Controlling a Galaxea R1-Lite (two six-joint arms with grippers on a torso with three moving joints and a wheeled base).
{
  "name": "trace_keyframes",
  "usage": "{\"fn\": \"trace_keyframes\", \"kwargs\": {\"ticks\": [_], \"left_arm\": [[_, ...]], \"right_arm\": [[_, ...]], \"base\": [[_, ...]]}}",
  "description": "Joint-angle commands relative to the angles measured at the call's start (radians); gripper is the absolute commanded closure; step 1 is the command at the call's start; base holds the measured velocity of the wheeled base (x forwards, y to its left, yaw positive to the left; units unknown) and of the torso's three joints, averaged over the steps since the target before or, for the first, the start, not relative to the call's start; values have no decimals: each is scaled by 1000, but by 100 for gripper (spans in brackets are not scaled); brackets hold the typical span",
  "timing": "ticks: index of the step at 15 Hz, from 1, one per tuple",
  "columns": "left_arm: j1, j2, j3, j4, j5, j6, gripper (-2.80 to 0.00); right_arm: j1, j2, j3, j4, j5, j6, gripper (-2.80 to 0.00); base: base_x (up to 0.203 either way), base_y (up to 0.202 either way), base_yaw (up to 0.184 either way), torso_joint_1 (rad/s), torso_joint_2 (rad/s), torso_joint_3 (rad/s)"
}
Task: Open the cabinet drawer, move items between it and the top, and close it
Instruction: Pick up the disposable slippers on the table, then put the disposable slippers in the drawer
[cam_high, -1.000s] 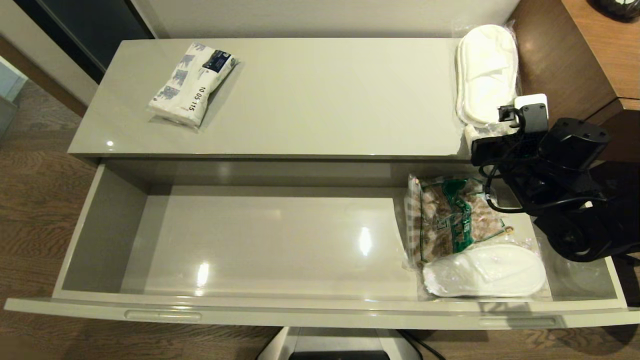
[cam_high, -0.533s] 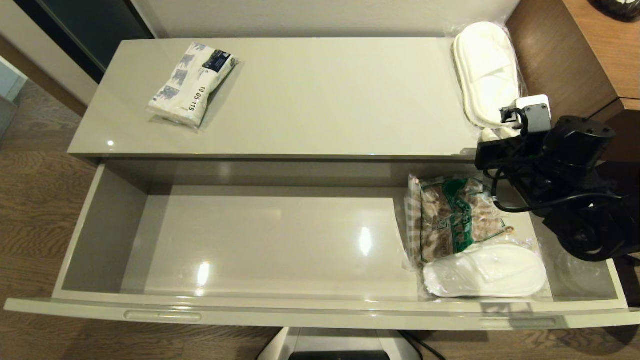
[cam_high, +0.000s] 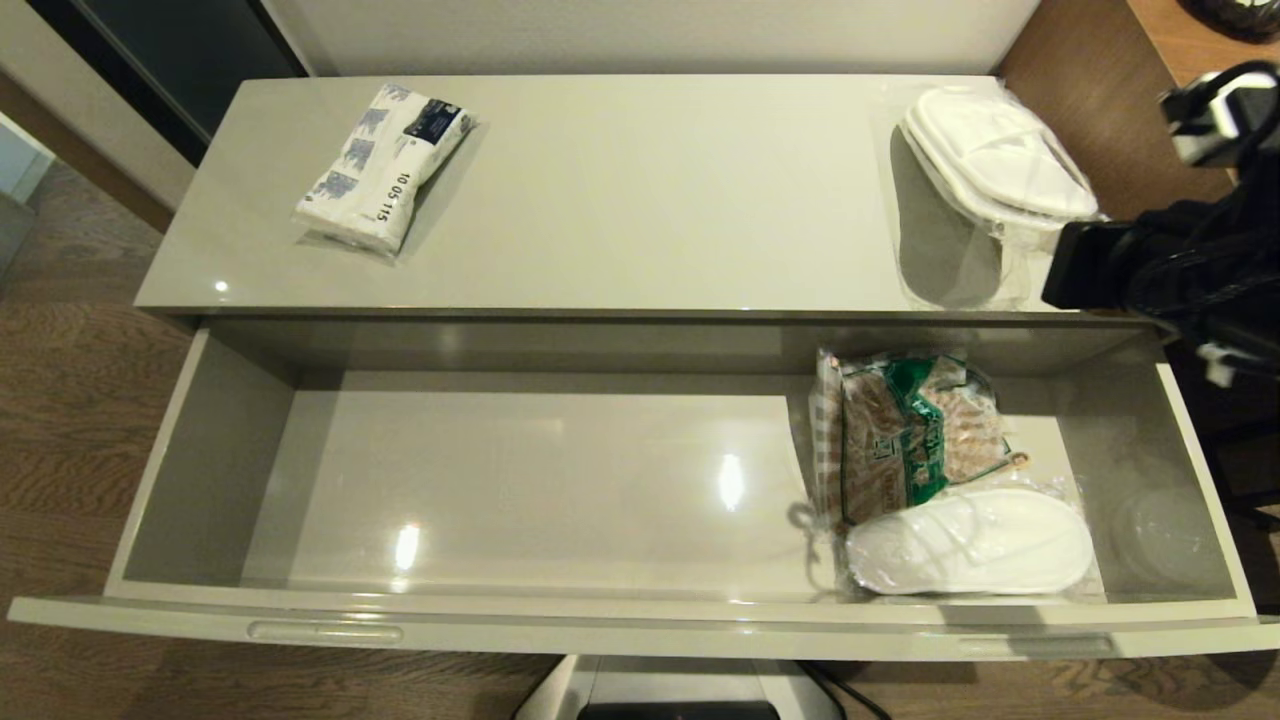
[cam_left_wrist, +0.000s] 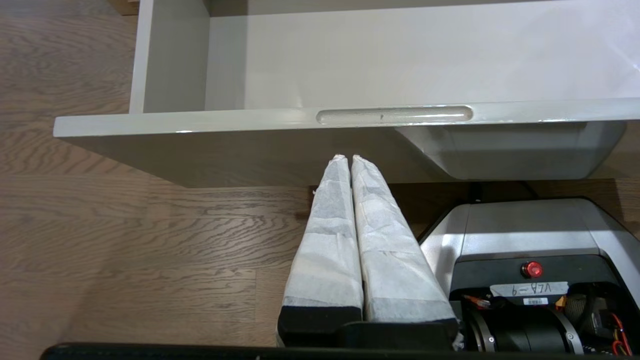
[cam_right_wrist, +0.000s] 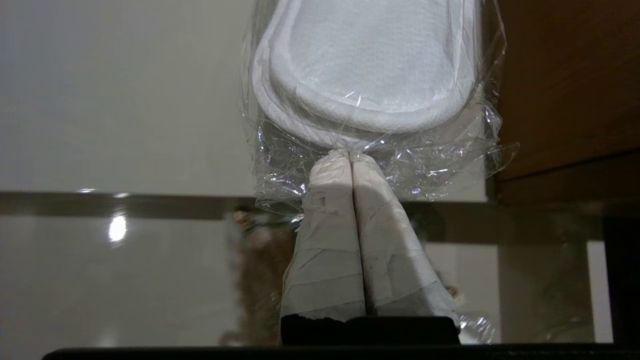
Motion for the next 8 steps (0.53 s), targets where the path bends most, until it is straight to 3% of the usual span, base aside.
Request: {"fn": "trace_keyframes", "kwargs": {"ticks": [1,4,8], "left_arm": [[0,2,0,0,0,1,0],[0,2,0,0,0,1,0],[0,2,0,0,0,1,0]], "right_arm": [[55,-197,-89,364,2,102,0],[117,-341,-169,581,2,121,0],[260,-498,-261,851,1,148,0]], "base": [[0,0,0,0,0,0],[0,0,0,0,0,0],[0,0,0,0,0,0]]}}
